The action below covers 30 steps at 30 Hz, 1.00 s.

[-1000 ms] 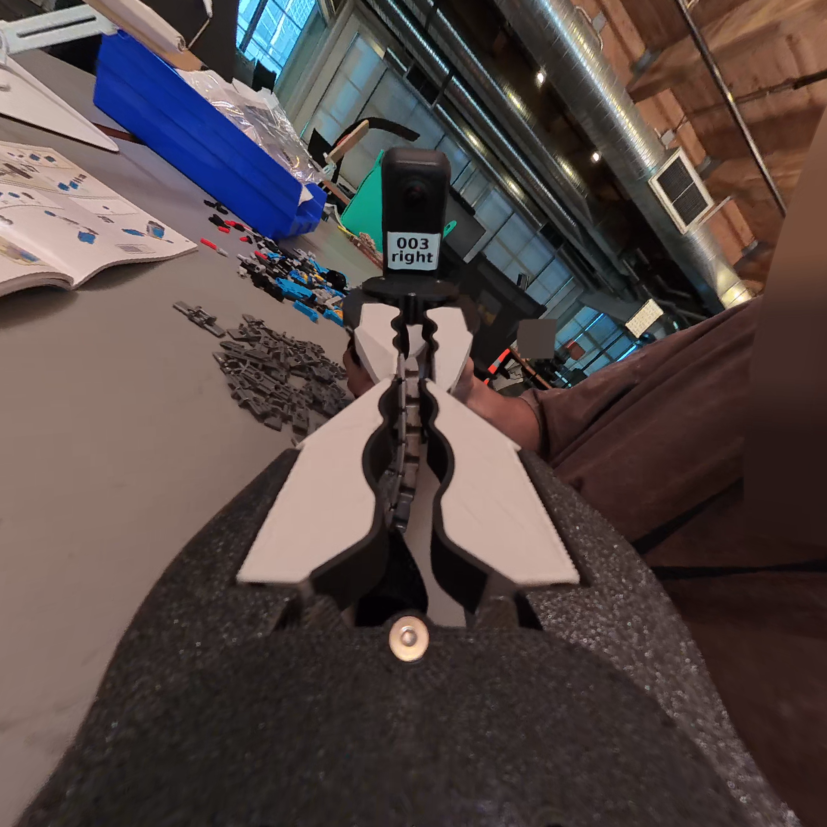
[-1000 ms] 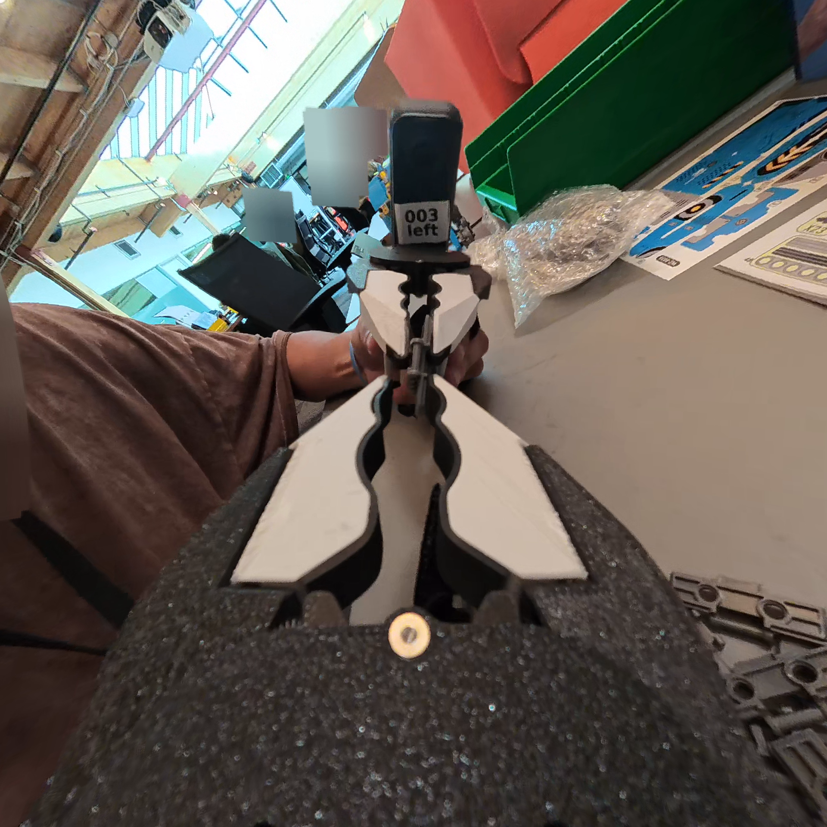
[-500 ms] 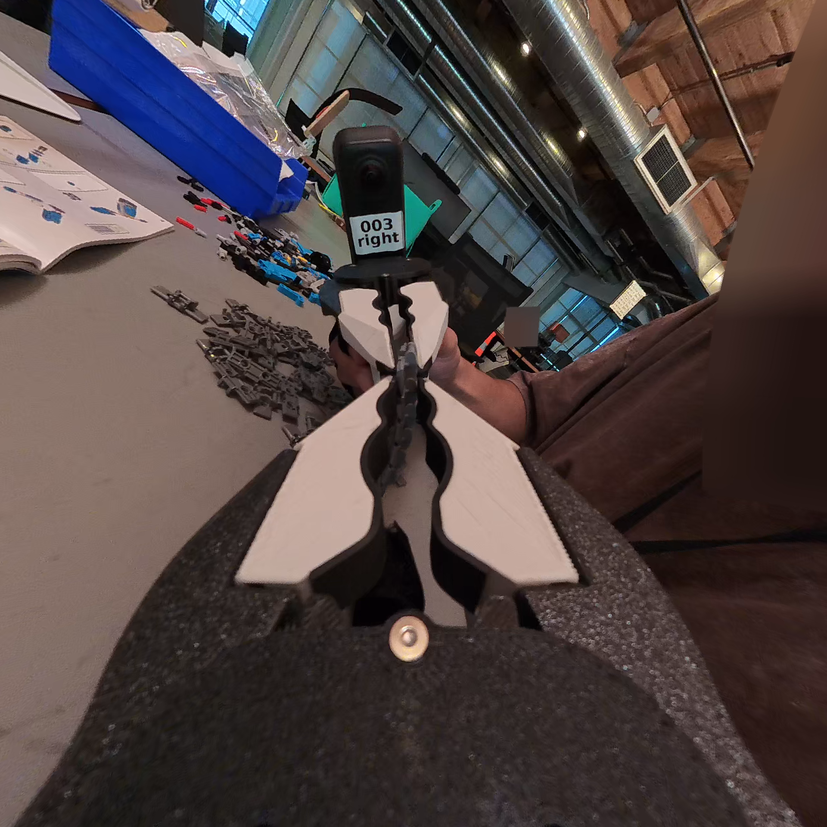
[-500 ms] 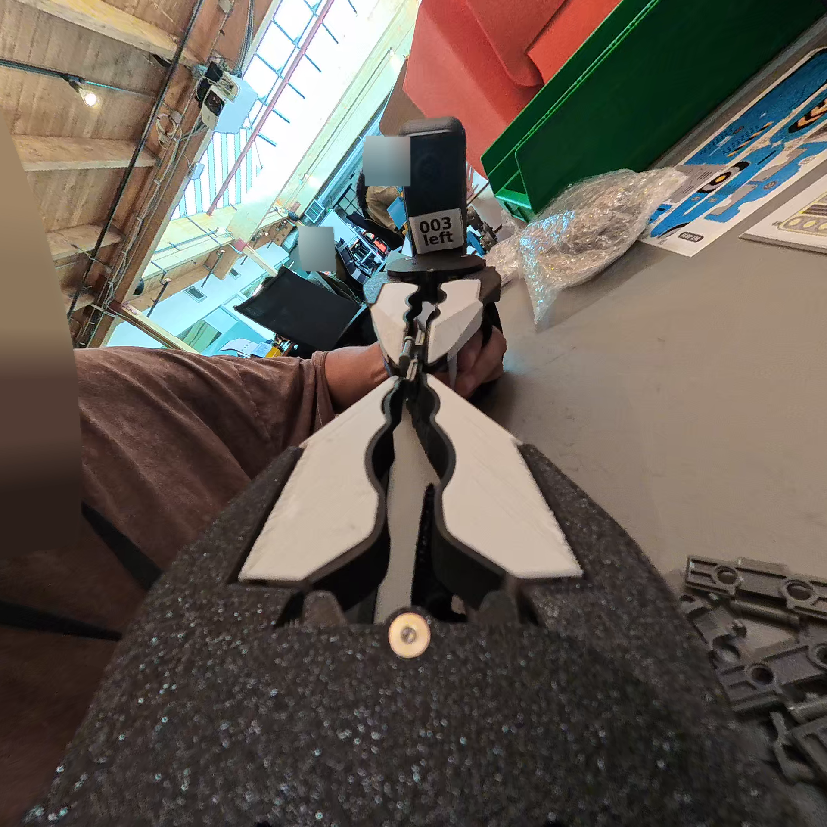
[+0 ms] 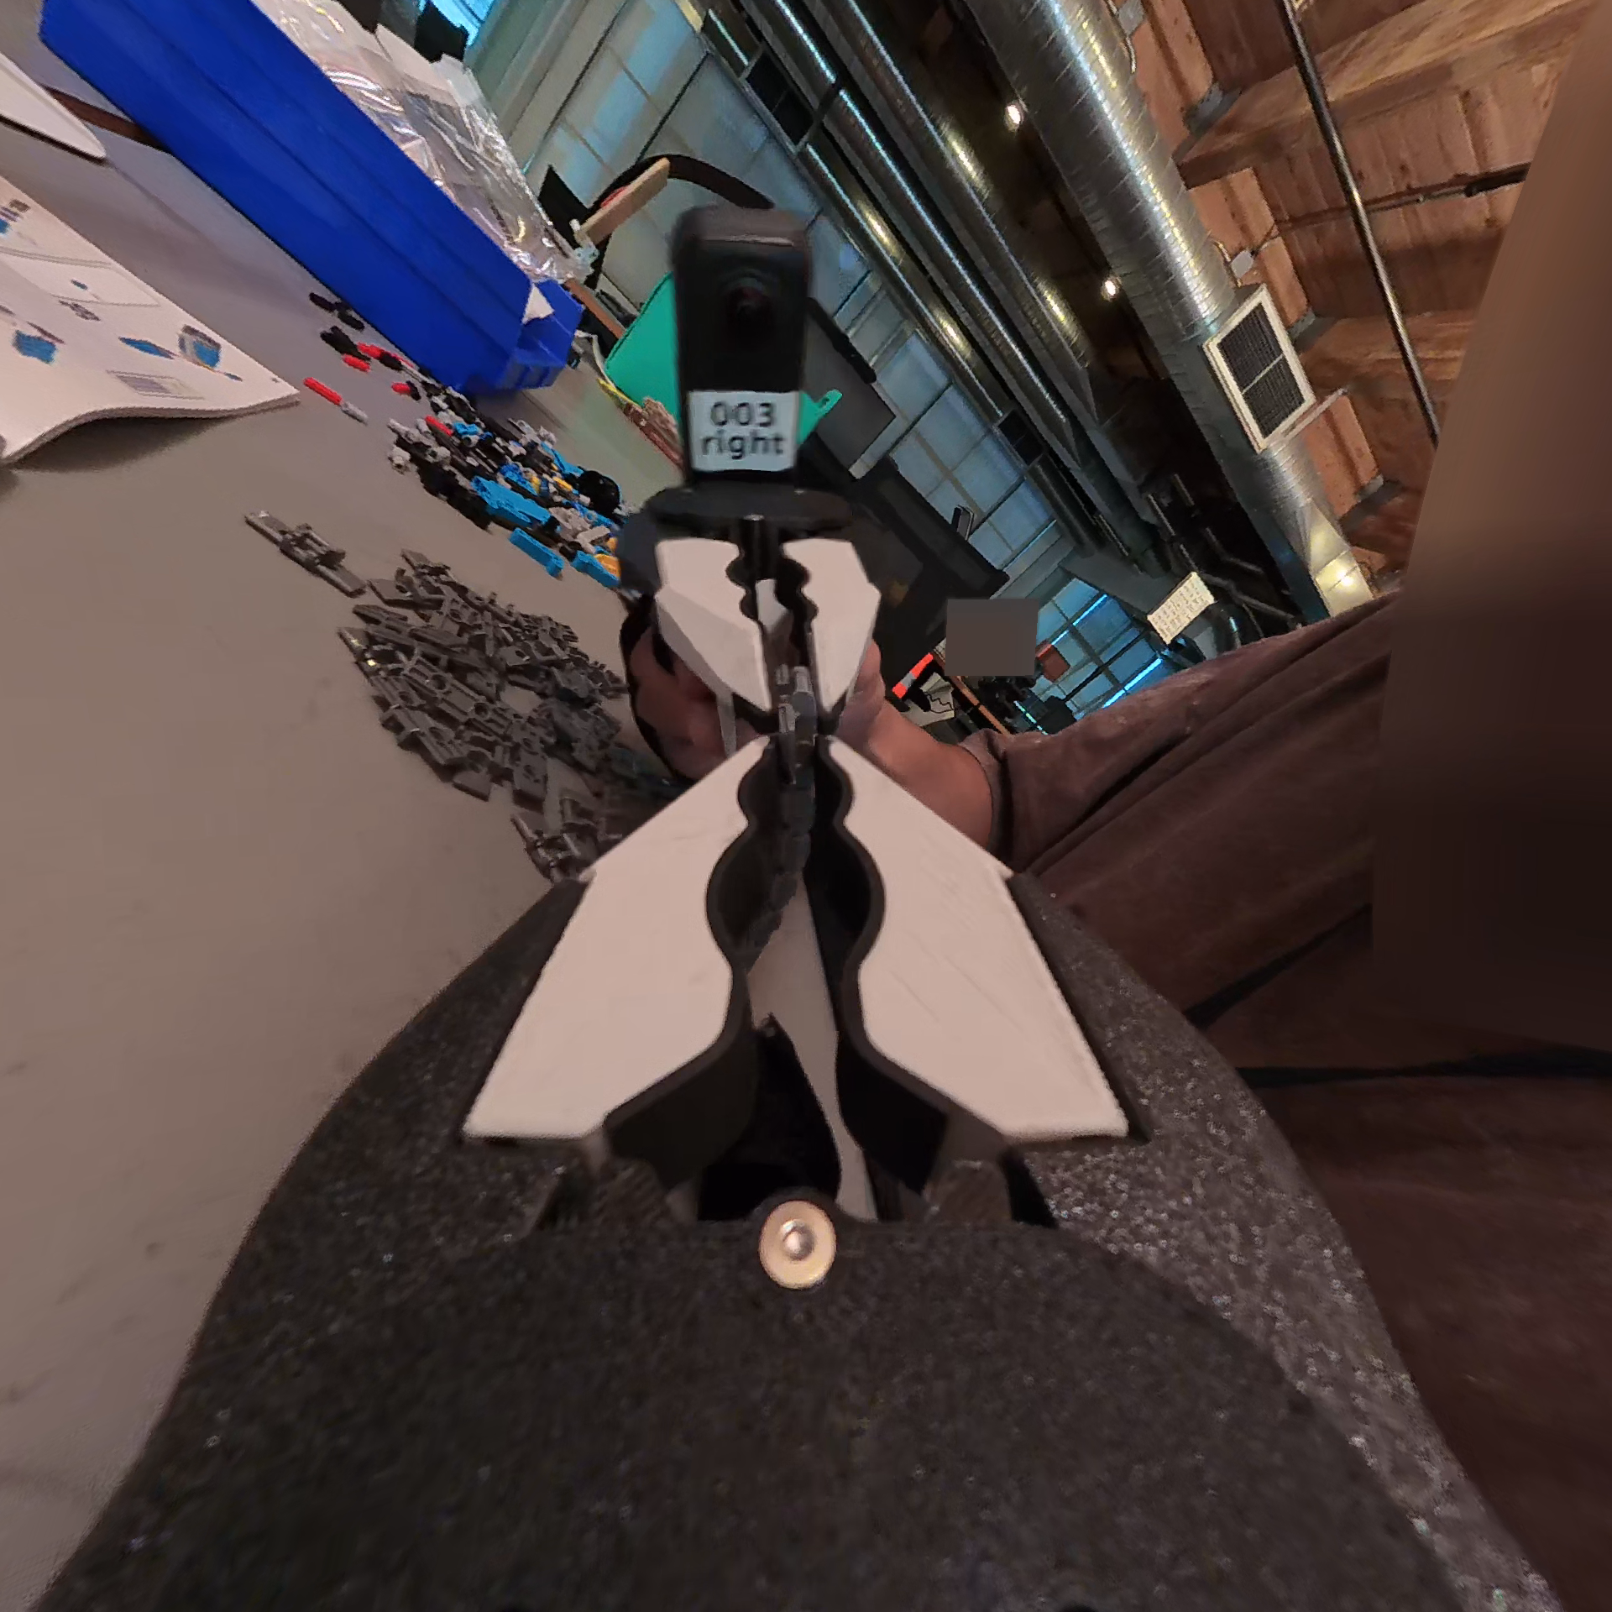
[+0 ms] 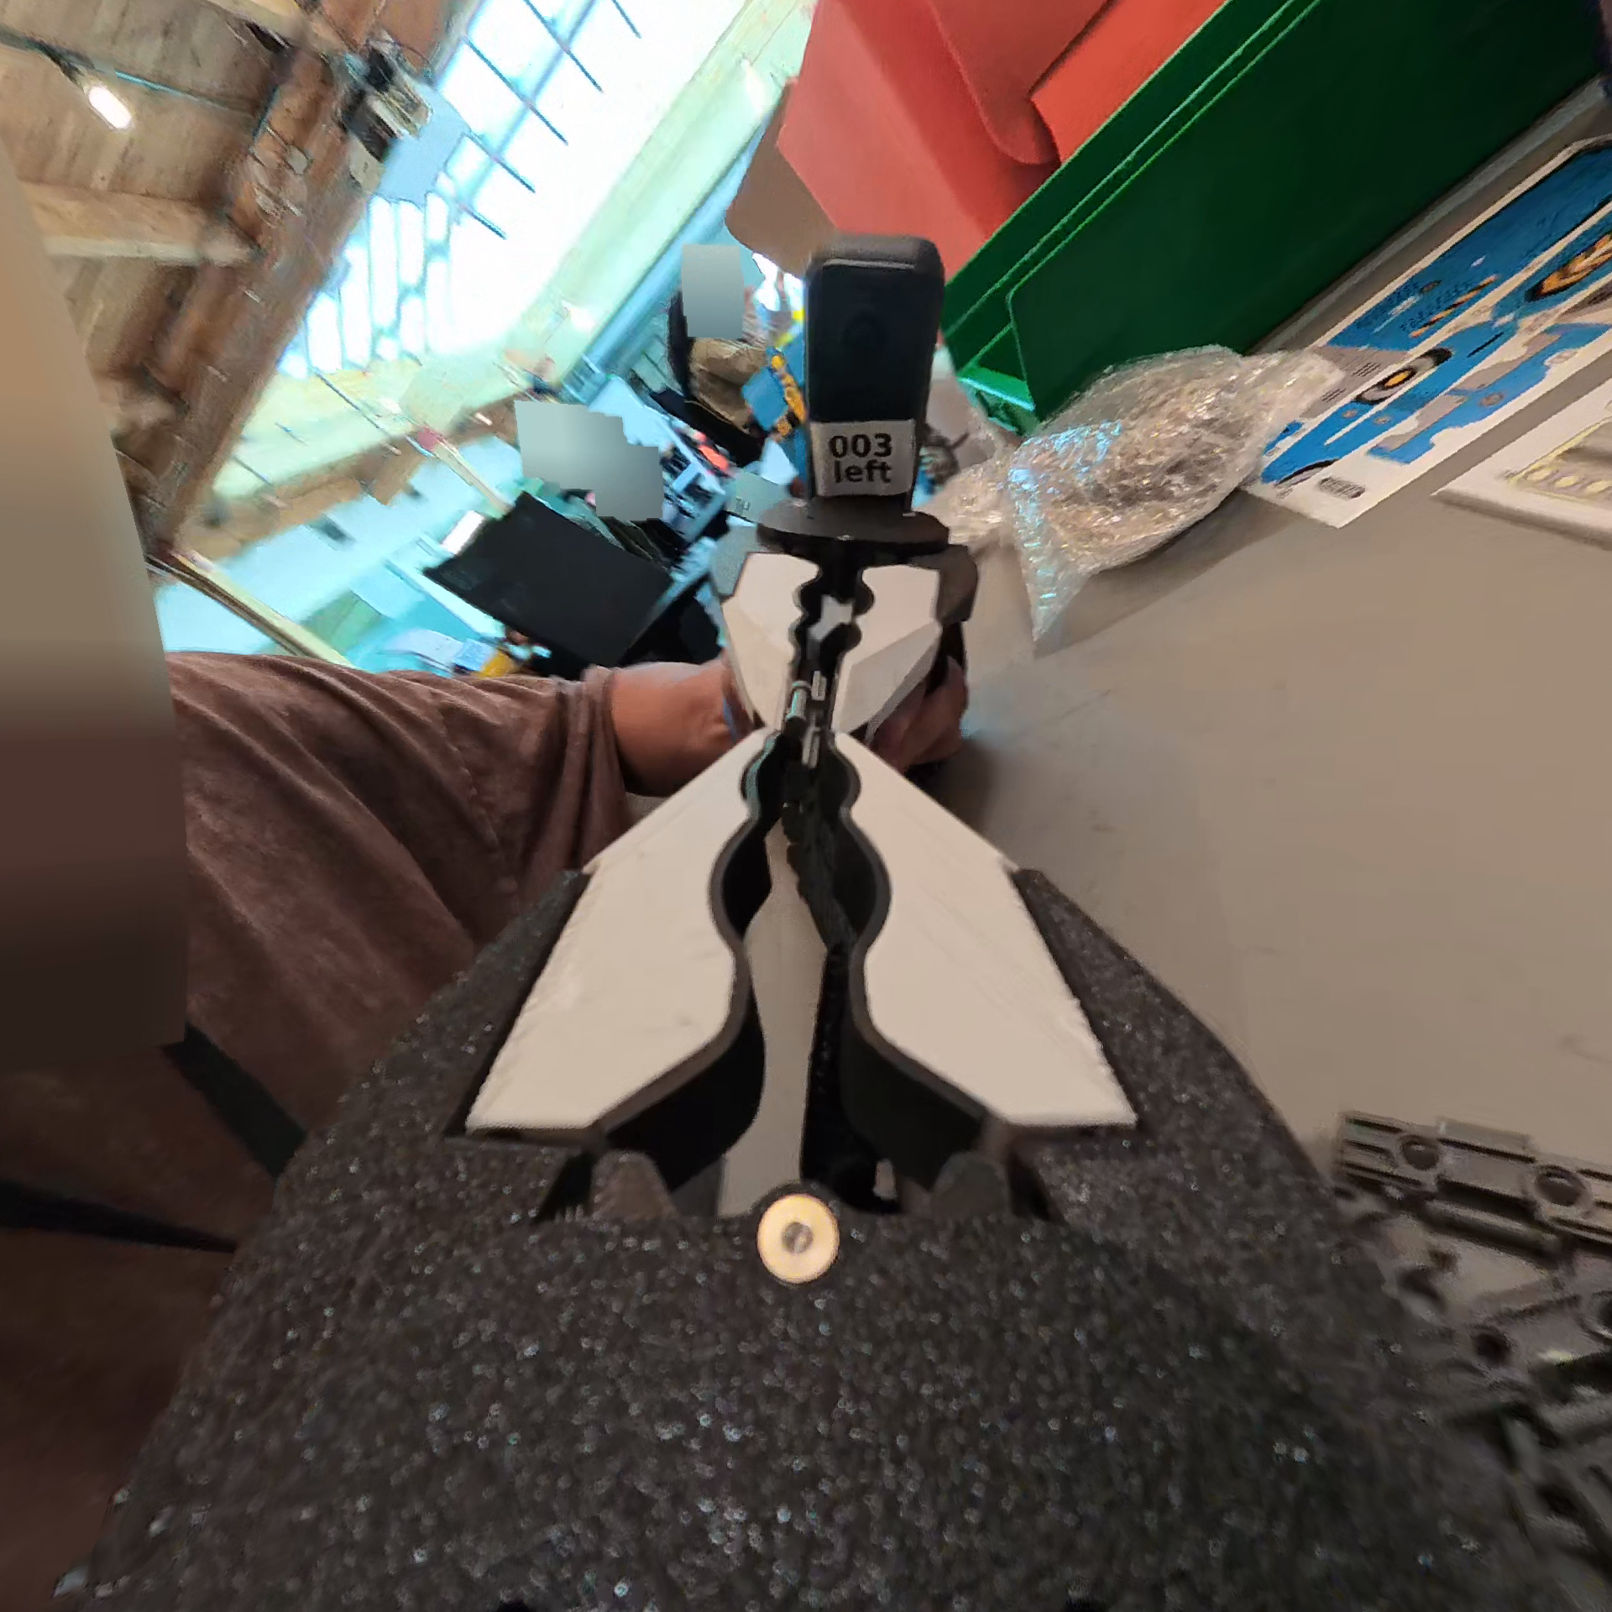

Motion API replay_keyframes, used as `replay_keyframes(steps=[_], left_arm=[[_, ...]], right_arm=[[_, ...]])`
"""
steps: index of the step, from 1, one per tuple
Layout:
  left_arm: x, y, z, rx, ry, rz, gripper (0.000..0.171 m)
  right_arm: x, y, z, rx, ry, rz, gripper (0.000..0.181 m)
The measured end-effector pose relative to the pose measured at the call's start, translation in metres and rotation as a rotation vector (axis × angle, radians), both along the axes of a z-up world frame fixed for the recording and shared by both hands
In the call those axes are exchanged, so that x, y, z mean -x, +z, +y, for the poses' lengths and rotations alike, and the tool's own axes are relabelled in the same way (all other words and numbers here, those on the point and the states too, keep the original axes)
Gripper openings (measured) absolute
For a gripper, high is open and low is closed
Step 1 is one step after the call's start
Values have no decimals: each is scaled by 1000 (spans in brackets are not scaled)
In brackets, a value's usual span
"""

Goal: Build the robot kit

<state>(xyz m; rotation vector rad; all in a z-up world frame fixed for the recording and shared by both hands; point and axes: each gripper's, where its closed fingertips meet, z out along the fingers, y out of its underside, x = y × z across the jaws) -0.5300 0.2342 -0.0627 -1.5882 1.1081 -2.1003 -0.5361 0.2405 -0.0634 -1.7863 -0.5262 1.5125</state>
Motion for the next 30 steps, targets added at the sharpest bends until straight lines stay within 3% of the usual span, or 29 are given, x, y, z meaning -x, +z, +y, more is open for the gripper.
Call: replay_keyframes(steps=[4,8,10,12,15,19,25,27,30], left_arm=[[2,7,-2,-13,-18,-6,5],[5,2,1,-30,-21,23,6],[11,4,8,24,-40,16,6],[17,4,22,96,-30,13,6],[23,8,44,159,31,-28,6],[24,8,50,163,56,-36,7],[28,12,40,34,15,-61,6],[28,12,34,-45,6,-66,6],[27,11,31,-139,31,-76,7]], right_arm=[[2,8,-3,91,41,138,7],[0,0,0,-33,-2,3,10],[-11,-6,10,-79,-88,-77,32],[-23,-10,15,-100,-134,-127,33],[-19,-14,11,-91,-103,-143,31],[6,-34,1,-71,-31,-249,29],[-35,-40,20,-240,-219,-506,23],[-44,-34,7,-262,-175,-518,21],[-58,-57,-21,-217,-58,-706,20]])
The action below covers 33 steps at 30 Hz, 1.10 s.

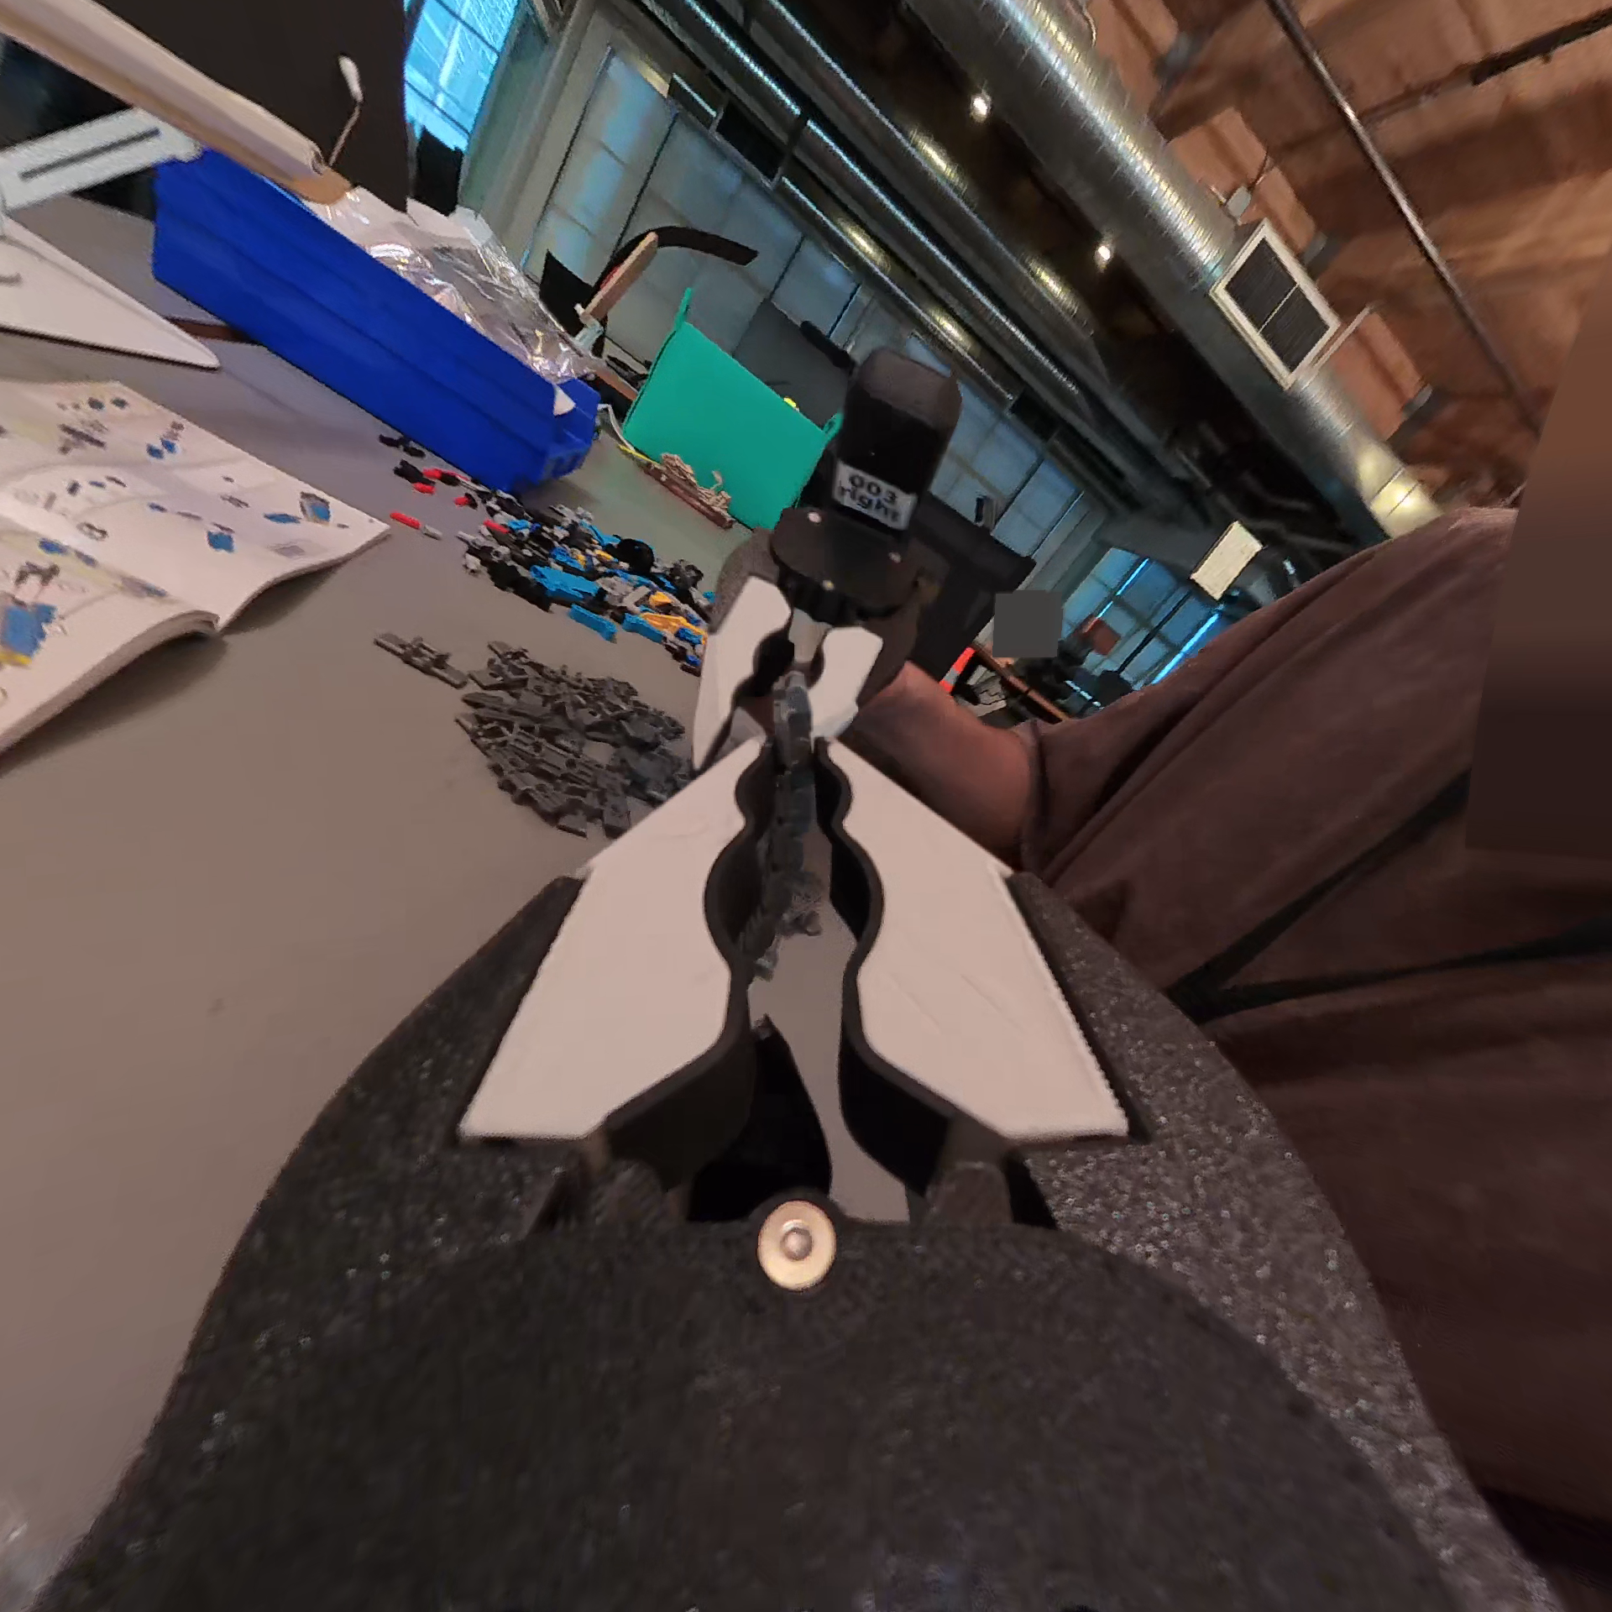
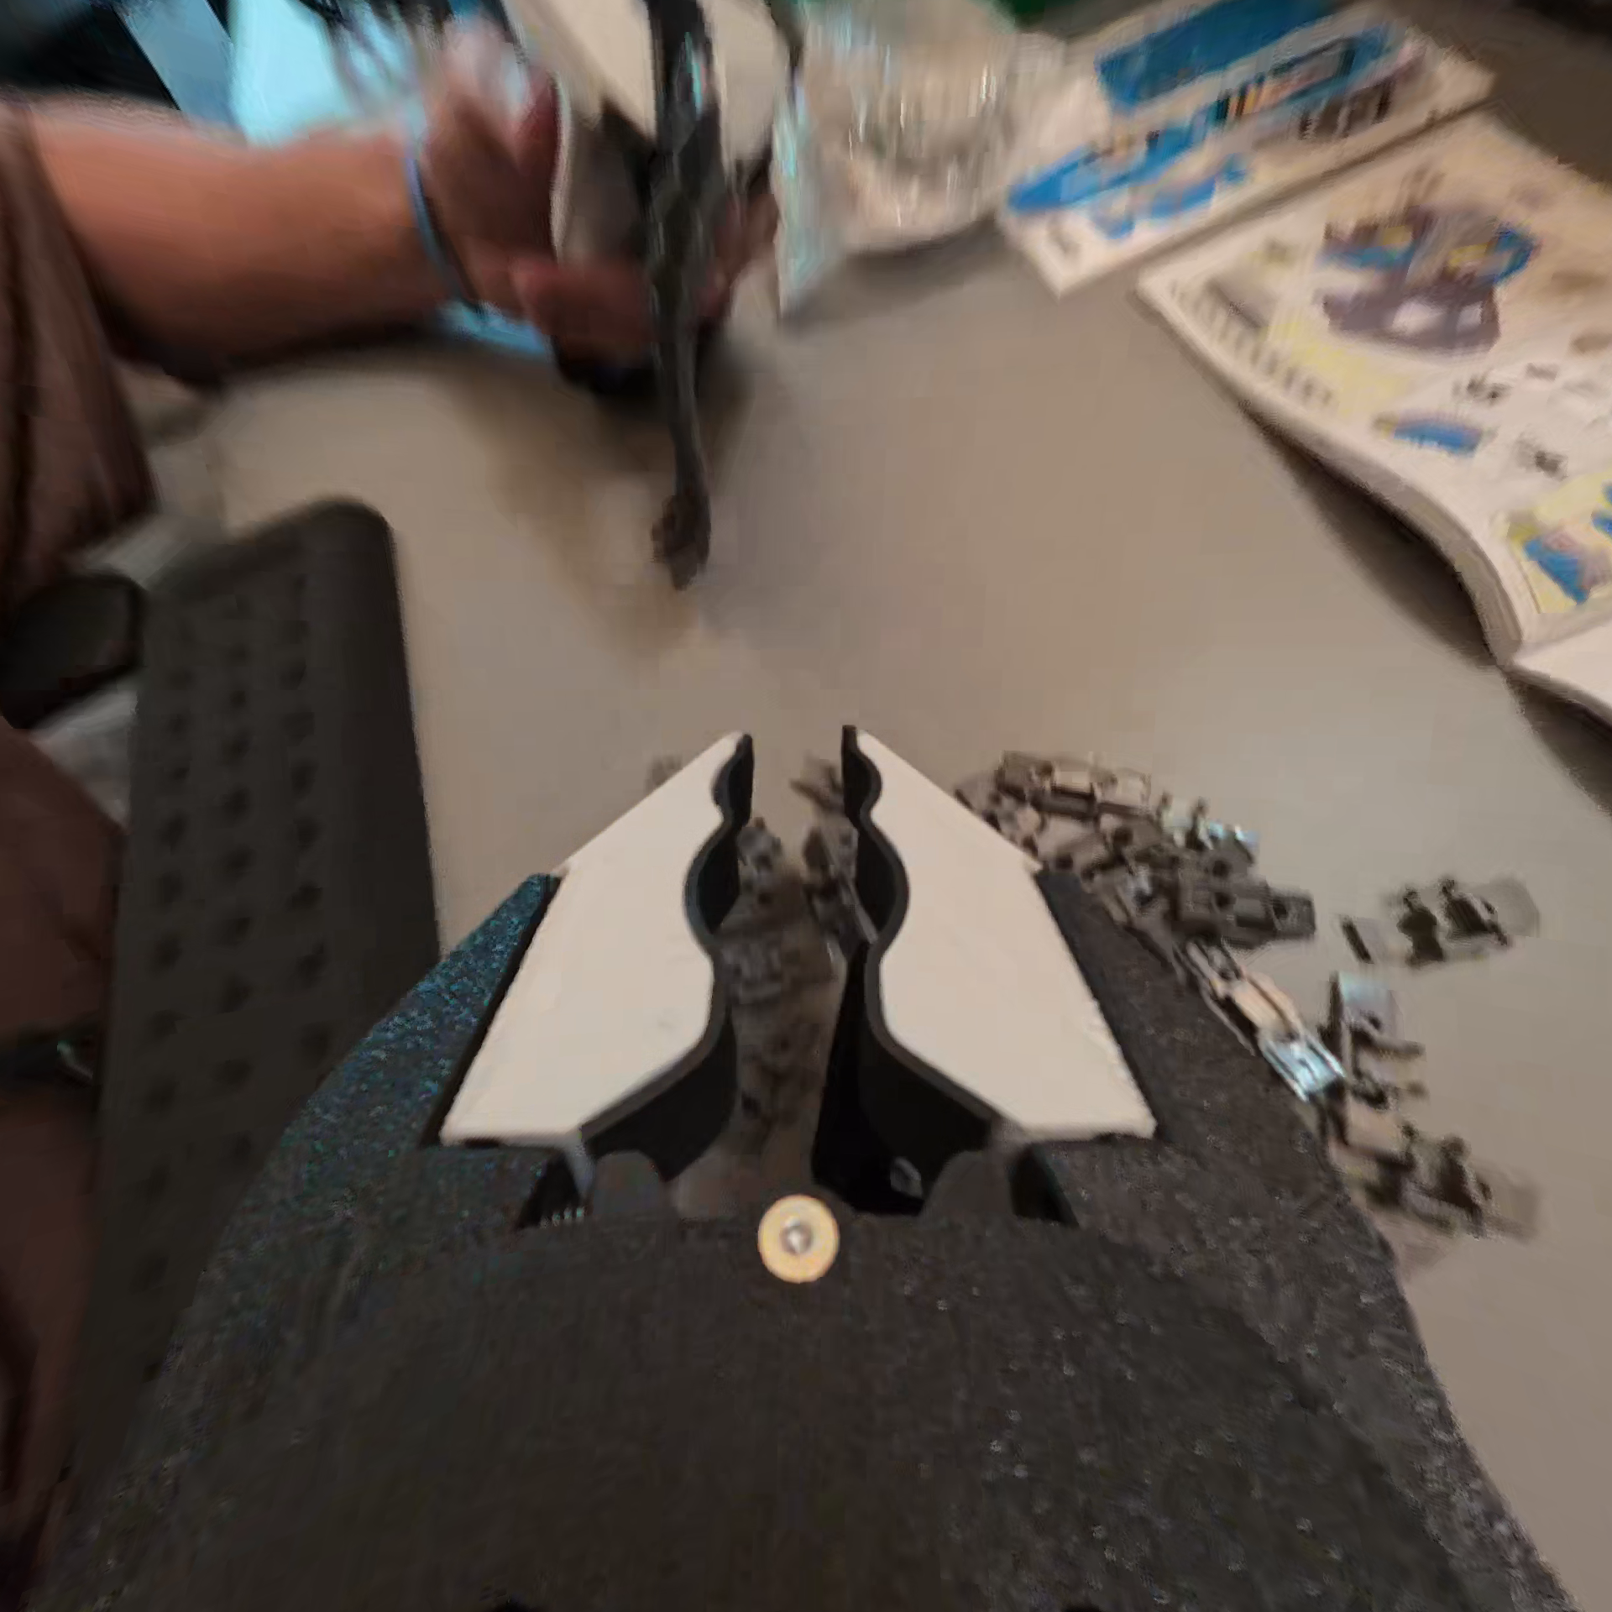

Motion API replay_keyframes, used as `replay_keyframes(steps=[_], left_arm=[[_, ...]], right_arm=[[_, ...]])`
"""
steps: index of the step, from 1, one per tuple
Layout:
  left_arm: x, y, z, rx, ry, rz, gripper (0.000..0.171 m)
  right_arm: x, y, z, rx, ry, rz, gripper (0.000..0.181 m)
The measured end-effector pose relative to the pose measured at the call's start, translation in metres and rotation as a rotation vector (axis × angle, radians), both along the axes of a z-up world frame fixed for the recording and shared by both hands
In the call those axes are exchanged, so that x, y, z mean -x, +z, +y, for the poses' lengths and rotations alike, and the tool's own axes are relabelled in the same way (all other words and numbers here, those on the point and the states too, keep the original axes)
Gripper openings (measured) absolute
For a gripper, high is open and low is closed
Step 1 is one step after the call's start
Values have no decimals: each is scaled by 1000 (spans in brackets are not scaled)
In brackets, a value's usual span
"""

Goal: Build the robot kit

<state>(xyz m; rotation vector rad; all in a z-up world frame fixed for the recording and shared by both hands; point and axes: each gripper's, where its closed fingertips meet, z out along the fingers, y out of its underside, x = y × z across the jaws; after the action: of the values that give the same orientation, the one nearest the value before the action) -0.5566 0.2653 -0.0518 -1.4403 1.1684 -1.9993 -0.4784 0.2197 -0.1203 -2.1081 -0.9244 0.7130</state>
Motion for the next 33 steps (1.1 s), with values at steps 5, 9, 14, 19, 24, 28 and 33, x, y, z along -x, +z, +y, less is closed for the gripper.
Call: replay_keyframes(steps=[5,9,14,19,24,28,33], left_arm=[[-2,0,2,-20,31,-20,7],[-2,0,3,-31,48,-18,7],[-5,-2,-2,-49,46,-6,7],[-6,-2,-8,-68,39,0,7],[-8,-7,-9,-45,24,59,7],[-6,-11,-19,17,-68,118,7],[6,-10,-49,130,-293,184,6]], right_arm=[[-2,-14,-8,-3,-16,-138,16],[-3,-33,0,46,-69,-203,21],[0,-47,6,59,-120,-272,22],[2,-47,12,58,-151,-248,17],[6,-23,16,-151,-33,-408,15],[30,43,15,-451,238,-550,15],[49,70,2,-429,573,-689,15]])
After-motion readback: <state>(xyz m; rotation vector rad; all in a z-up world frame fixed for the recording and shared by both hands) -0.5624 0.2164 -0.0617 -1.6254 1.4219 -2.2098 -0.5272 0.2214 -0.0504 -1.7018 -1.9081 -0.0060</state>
